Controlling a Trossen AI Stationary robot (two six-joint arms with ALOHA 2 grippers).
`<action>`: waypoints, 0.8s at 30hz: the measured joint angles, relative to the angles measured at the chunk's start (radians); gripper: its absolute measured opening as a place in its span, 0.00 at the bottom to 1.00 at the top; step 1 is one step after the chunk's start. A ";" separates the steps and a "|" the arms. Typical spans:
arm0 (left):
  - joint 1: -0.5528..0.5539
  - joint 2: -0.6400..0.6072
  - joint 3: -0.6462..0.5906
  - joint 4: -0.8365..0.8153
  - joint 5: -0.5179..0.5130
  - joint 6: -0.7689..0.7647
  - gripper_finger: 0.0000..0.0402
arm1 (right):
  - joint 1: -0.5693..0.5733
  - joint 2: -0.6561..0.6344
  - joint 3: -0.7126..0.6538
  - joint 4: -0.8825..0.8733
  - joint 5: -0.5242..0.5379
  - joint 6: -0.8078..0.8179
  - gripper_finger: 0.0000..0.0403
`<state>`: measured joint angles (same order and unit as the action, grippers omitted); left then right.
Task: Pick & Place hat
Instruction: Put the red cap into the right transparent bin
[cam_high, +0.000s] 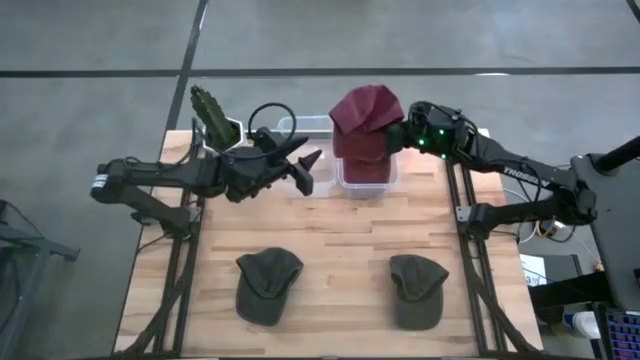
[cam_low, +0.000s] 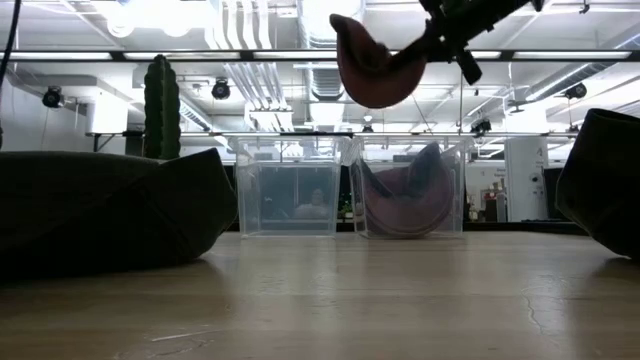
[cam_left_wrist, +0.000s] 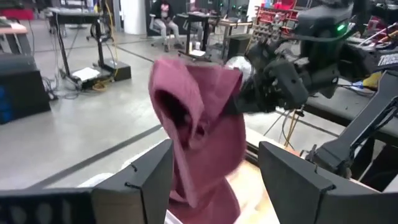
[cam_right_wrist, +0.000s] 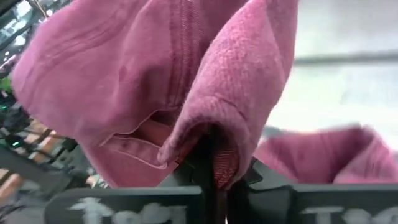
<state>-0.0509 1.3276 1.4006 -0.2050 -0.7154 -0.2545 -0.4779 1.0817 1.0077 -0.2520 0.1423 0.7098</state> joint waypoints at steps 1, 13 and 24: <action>0.000 -0.009 0.000 -0.011 0.000 0.011 0.56 | -0.014 0.002 0.000 -0.018 -0.027 0.023 0.02; 0.003 -0.072 -0.001 -0.344 -0.295 -0.037 0.56 | -0.108 0.035 0.000 -0.239 -0.106 0.129 0.03; 0.004 -0.087 -0.093 -0.390 -0.450 -0.122 0.56 | -0.119 0.064 0.000 -0.292 -0.098 0.141 0.03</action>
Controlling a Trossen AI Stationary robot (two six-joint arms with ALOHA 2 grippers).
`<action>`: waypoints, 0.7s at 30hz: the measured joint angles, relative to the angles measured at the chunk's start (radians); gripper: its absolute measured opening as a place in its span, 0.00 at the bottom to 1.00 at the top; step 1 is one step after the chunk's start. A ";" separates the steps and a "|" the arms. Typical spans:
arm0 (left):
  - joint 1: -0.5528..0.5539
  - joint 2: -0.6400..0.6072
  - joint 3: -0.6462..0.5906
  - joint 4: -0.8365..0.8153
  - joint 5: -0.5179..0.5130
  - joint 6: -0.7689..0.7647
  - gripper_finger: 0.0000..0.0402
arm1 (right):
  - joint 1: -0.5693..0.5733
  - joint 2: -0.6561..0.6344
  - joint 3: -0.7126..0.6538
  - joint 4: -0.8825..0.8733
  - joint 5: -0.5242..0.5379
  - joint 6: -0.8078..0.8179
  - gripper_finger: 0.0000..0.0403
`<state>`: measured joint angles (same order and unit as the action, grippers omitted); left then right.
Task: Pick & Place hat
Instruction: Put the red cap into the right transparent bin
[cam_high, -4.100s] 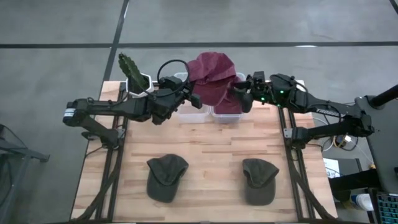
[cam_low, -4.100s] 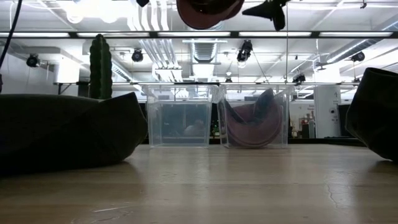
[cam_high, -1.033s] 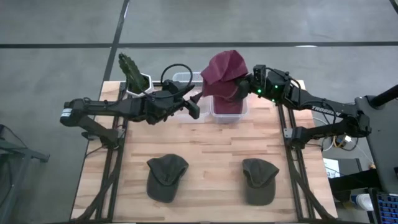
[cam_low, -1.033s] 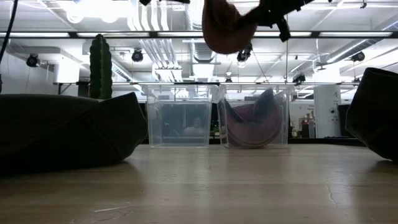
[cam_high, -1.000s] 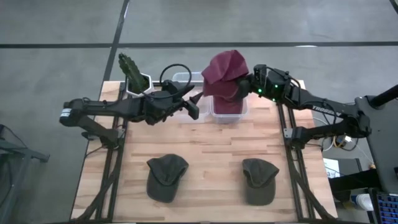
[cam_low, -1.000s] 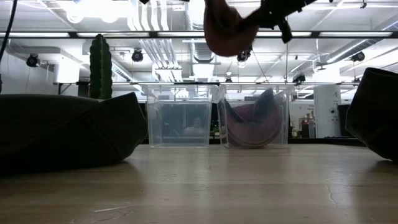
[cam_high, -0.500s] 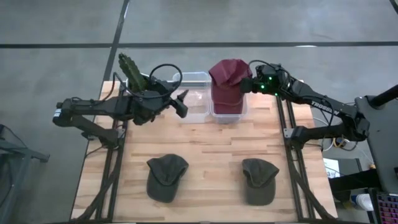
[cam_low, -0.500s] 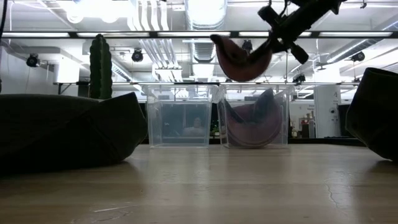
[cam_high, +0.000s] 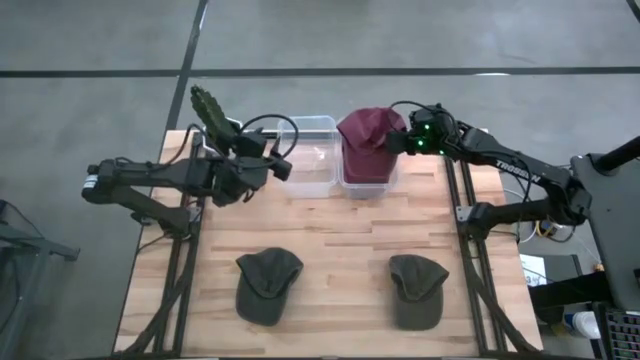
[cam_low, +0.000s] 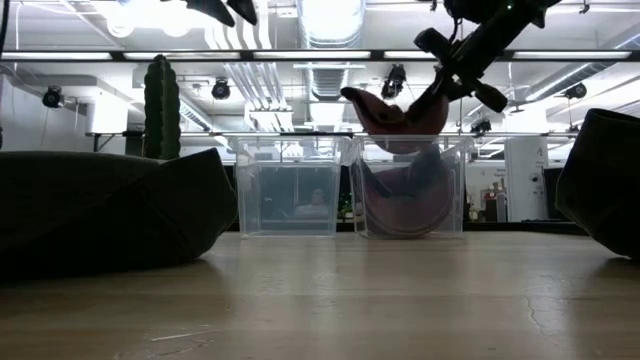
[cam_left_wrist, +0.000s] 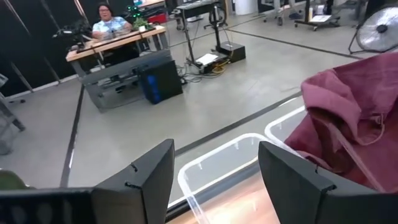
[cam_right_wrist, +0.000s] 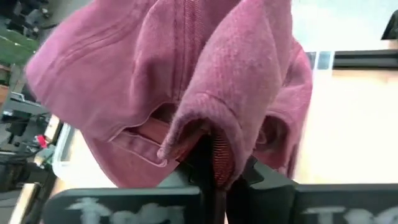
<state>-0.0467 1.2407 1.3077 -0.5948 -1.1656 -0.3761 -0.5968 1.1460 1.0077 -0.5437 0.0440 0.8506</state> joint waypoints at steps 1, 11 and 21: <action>0.000 0.000 -0.005 -0.001 -0.004 -0.001 0.56 | 0.000 0.007 0.000 0.007 -0.006 0.011 0.03; 0.000 -0.007 -0.006 0.000 -0.006 0.011 0.56 | 0.000 0.069 0.000 0.019 -0.066 -0.002 0.03; 0.007 -0.010 -0.006 0.000 -0.008 0.013 0.56 | 0.000 0.065 0.000 0.019 -0.068 -0.046 0.03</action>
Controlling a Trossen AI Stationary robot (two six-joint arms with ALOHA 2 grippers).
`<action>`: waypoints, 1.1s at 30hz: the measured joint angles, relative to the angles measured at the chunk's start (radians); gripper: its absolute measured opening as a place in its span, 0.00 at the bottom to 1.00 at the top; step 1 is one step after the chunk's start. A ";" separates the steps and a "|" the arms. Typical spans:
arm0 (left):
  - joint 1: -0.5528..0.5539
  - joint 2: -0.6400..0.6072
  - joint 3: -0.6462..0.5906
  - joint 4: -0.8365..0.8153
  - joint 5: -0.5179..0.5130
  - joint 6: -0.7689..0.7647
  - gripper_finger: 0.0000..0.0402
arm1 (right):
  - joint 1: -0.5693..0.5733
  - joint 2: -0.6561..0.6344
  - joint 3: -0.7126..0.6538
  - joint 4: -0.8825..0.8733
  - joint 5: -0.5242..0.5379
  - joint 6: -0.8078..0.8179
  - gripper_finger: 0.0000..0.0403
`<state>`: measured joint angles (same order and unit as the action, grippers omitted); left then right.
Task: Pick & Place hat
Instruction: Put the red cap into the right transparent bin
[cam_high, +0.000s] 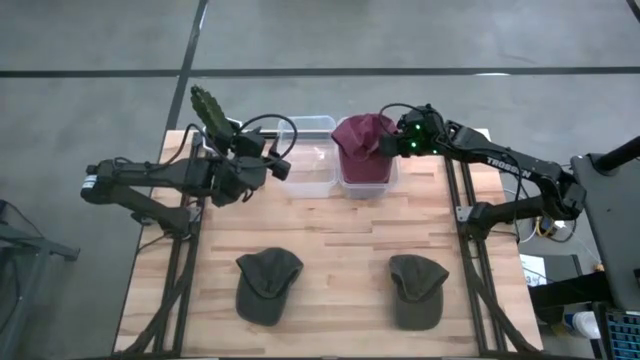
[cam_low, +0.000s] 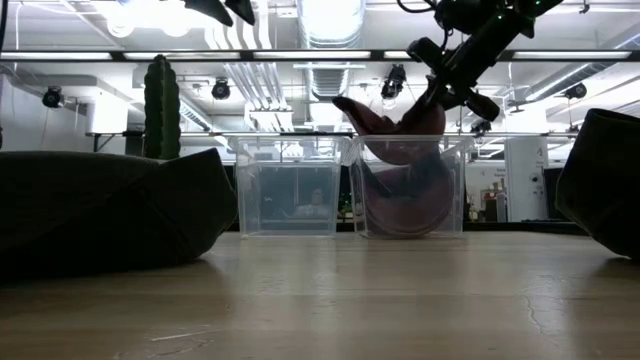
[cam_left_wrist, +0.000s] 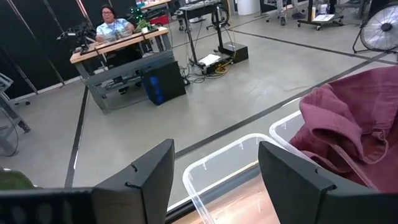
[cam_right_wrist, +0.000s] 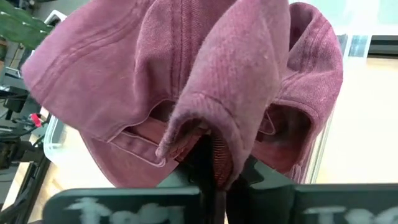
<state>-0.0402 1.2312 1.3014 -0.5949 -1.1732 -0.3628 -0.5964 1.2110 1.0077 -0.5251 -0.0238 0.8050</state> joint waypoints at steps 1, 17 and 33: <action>0.001 0.000 0.000 0.000 0.000 0.002 0.56 | 0.000 0.000 0.000 -0.003 0.000 0.000 0.03; 0.001 0.000 0.000 0.000 0.000 0.079 0.56 | 0.000 0.000 -0.002 -0.071 -0.001 0.012 0.03; 0.001 -0.003 0.000 0.000 0.000 0.109 0.56 | -0.013 0.002 -0.003 -0.068 -0.005 0.079 0.20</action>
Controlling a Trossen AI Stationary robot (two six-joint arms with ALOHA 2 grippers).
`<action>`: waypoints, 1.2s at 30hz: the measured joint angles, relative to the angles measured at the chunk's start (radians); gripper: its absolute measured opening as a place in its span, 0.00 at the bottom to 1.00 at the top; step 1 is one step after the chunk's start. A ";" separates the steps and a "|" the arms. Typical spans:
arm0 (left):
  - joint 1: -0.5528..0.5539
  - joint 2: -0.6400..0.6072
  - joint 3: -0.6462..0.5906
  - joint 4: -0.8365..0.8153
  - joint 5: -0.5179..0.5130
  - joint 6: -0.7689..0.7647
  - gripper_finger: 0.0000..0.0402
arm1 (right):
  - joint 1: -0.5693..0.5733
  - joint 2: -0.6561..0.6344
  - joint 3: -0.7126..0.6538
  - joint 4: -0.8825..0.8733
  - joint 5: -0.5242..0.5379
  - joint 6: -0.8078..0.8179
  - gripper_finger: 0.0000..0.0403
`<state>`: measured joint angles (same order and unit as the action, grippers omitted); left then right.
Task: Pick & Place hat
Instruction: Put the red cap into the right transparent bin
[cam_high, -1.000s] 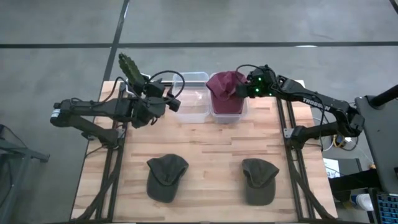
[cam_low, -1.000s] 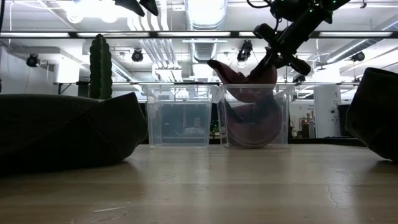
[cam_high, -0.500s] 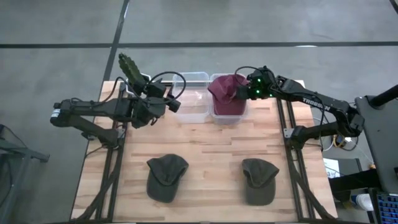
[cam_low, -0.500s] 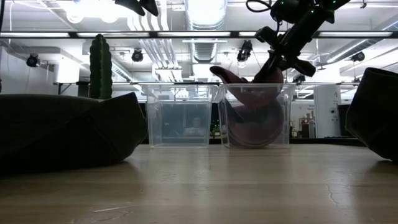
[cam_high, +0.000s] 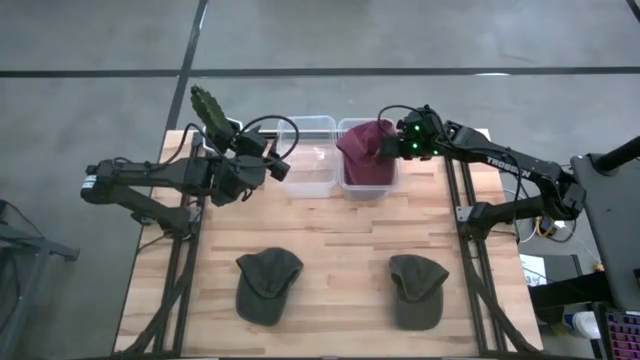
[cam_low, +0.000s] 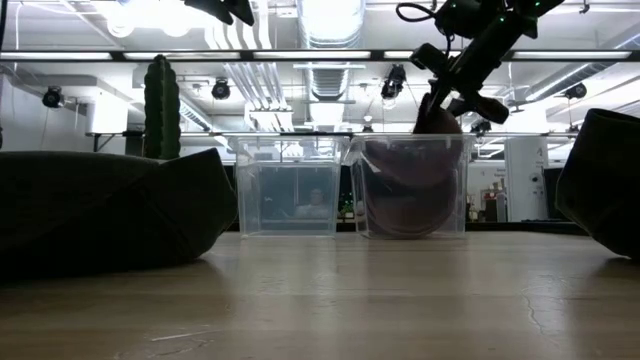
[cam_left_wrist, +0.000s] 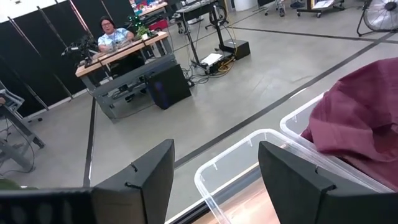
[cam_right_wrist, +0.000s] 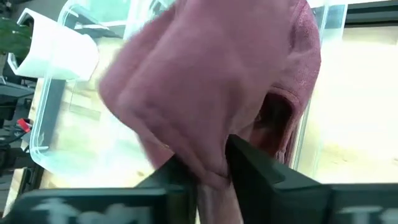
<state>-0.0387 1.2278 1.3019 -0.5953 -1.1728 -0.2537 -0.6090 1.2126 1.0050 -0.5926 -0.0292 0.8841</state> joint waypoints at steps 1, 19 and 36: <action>0.000 0.000 0.000 0.000 0.000 0.002 0.56 | -0.001 0.000 0.000 0.000 0.000 0.006 0.22; 0.005 0.000 0.000 0.000 -0.060 0.051 0.56 | -0.022 -0.005 0.150 -0.239 0.057 -0.025 0.35; 0.031 0.000 0.000 0.002 -0.060 0.034 0.56 | -0.011 0.213 0.335 -0.329 0.181 -0.310 0.09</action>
<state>-0.0074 1.2274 1.3022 -0.5934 -1.2327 -0.2199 -0.6198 1.4253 1.3396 -0.9220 0.1520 0.5742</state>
